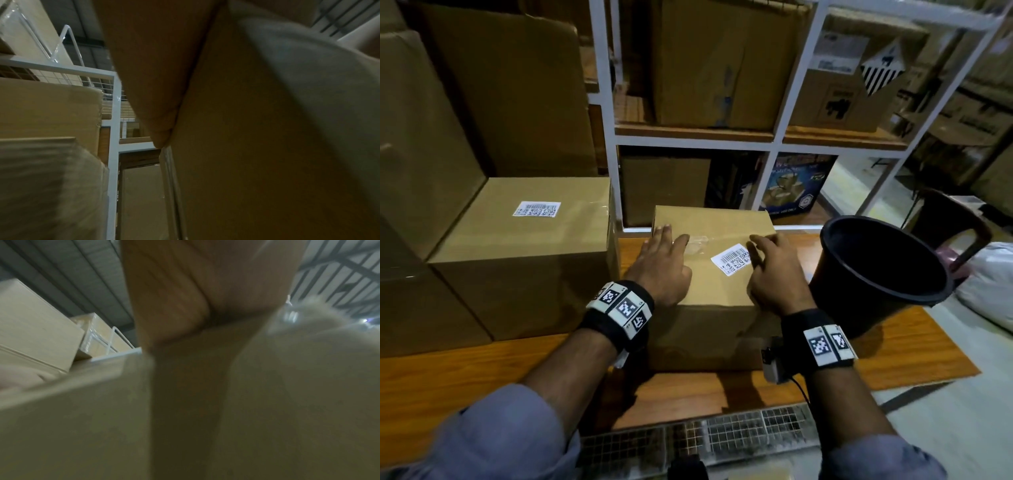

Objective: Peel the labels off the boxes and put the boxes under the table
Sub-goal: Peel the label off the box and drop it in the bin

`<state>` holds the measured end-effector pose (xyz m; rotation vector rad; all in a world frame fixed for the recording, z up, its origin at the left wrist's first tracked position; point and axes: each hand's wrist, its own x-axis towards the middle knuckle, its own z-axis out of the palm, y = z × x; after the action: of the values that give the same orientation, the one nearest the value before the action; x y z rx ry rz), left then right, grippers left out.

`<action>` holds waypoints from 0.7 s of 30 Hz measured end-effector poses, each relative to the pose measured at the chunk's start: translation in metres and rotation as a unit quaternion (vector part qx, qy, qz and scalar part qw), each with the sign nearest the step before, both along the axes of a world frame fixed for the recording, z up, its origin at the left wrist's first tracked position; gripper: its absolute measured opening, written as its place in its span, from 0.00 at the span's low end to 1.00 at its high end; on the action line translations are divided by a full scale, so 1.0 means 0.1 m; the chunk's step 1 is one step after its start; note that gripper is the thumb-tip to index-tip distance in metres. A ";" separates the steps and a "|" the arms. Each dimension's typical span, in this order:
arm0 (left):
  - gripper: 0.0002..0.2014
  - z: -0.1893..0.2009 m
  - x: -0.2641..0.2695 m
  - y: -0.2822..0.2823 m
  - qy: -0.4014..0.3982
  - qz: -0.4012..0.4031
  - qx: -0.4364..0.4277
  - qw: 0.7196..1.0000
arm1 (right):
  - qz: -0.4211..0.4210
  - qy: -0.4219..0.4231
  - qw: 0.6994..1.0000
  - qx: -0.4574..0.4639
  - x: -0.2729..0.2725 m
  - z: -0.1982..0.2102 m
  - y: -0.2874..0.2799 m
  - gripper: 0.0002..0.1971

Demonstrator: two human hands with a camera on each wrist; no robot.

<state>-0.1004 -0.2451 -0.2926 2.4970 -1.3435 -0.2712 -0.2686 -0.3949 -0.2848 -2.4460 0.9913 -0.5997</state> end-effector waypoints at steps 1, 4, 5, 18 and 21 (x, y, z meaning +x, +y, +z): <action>0.34 -0.01 0.00 0.01 0.006 -0.003 -0.009 1.000 | -0.008 0.003 1.000 0.013 0.02 0.02 -0.01 0.30; 0.33 -0.04 0.01 0.04 0.021 -0.005 -0.037 0.999 | -0.028 0.026 0.999 0.008 0.10 0.04 0.01 0.26; 0.33 -0.05 0.00 0.06 0.023 -0.005 -0.041 0.999 | -0.036 0.022 0.999 -0.008 0.11 0.03 0.04 0.25; 0.36 0.01 -0.11 0.26 -0.071 0.013 0.012 0.997 | -0.127 -0.067 0.978 -0.150 -0.08 0.01 0.10 0.09; 0.38 0.08 -0.04 0.28 -0.103 0.017 0.041 0.994 | -0.161 -0.049 0.978 -0.124 -0.16 0.04 0.22 0.09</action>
<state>-0.1042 -0.2174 -0.2849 2.6749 -1.3914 -0.0640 -0.2847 -0.3733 -0.2805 -2.4504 1.3566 -0.9951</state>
